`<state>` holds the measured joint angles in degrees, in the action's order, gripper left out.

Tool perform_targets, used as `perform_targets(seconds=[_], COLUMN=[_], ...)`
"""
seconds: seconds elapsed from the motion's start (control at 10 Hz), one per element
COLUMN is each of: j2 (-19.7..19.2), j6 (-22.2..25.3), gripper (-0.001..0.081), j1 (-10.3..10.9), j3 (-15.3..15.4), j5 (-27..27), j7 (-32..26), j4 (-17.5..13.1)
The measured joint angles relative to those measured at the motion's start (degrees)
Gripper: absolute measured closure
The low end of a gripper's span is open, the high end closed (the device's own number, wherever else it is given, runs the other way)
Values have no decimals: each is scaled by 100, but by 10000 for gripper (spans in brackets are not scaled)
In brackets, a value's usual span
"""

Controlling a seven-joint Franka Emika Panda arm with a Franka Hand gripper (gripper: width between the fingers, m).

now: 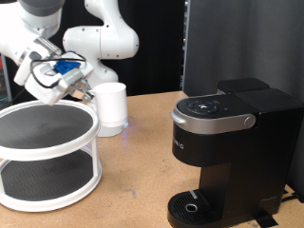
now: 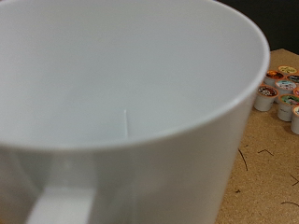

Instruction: Make a cup of coffee with the keurig machine

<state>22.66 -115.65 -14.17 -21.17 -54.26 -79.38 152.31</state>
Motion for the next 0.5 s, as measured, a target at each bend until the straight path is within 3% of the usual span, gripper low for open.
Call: perform_targets(seconds=[0.2, 0.5], j2=[-17, -30], j6=[-246, -324], gripper=[738, 738], j1=[147, 197], j3=[246, 457], j5=[-323, -433], j7=[82, 271], j4=[37, 38])
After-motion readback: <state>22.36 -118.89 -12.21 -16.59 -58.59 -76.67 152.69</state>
